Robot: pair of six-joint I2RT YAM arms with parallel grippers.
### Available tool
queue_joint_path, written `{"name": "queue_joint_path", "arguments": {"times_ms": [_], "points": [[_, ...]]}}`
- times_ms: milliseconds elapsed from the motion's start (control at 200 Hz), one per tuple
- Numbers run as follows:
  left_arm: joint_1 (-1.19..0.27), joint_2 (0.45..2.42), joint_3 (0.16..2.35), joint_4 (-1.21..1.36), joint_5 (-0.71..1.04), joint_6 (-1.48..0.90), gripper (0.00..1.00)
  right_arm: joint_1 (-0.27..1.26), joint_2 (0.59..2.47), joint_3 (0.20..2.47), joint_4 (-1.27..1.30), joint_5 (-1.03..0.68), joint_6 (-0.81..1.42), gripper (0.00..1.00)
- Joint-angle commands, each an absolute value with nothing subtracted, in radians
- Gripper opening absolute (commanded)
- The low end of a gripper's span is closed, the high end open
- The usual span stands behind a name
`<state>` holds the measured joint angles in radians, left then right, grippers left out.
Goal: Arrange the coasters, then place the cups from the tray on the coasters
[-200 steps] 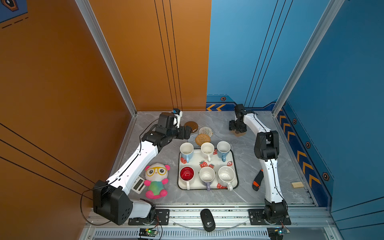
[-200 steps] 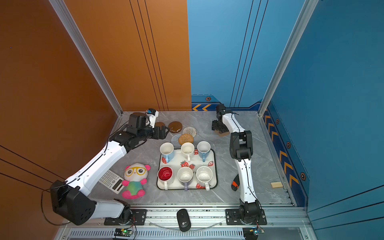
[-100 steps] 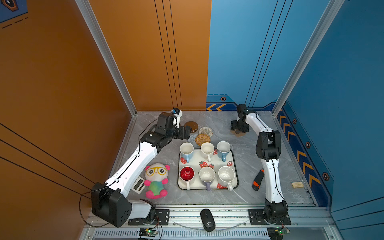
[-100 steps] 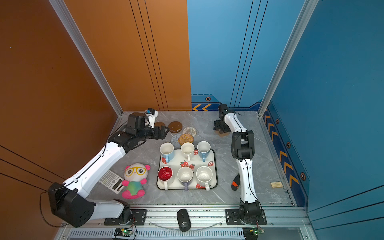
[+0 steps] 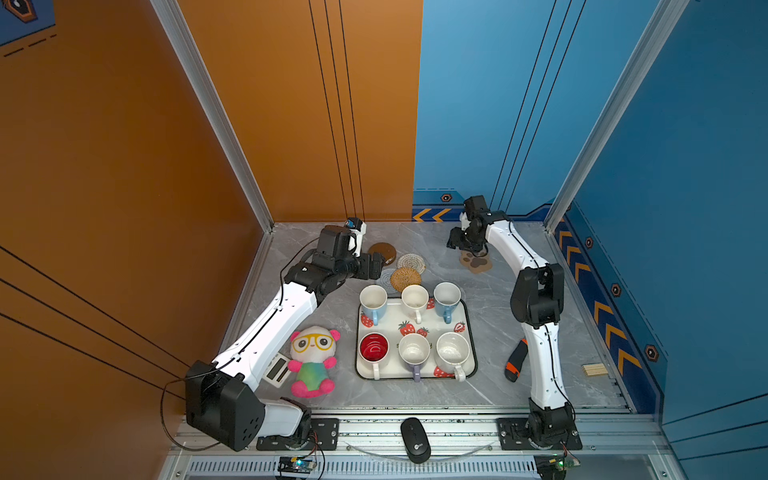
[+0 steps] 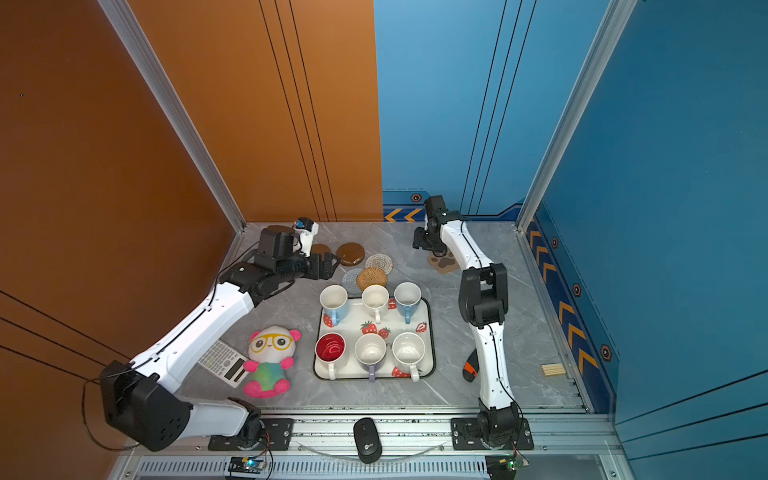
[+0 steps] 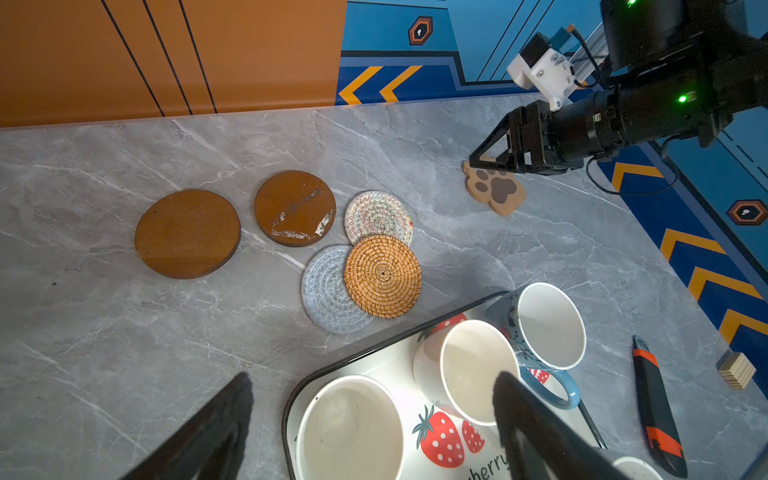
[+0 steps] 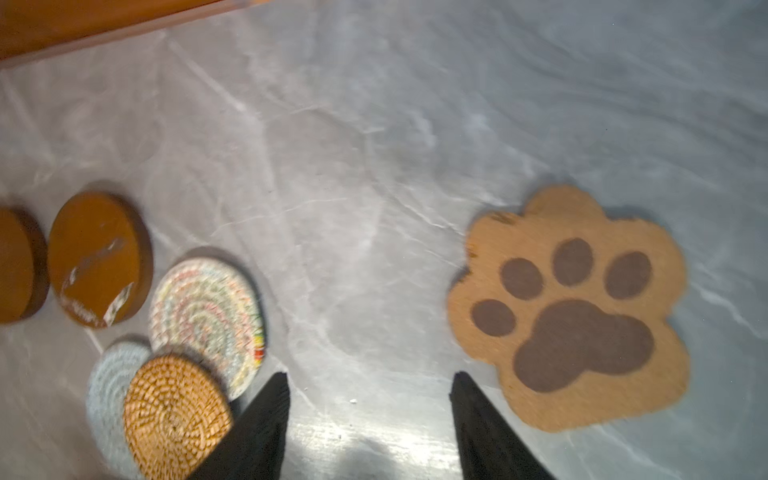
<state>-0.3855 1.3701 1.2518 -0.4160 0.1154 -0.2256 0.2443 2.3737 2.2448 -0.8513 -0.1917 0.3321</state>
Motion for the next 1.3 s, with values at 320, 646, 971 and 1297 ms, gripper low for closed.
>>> {"name": "queue_joint_path", "arguments": {"times_ms": [320,646,971,1297], "points": [[-0.406,1.474,1.304,-0.428,0.123,-0.222,0.9,0.357,2.614,2.459,-0.777,-0.434,0.442,0.0],[-0.41,1.565,1.331,-0.414,0.167,-0.248,0.81,0.369,2.694,2.459,-0.683,-0.492,0.541,0.0],[-0.418,1.606,1.356,-0.412,0.19,-0.253,0.78,0.357,2.73,2.457,-0.711,-0.457,0.555,0.0],[-0.426,1.585,1.361,-0.414,0.193,-0.258,0.78,0.294,2.734,2.457,-0.752,-0.362,0.545,0.0]]}}
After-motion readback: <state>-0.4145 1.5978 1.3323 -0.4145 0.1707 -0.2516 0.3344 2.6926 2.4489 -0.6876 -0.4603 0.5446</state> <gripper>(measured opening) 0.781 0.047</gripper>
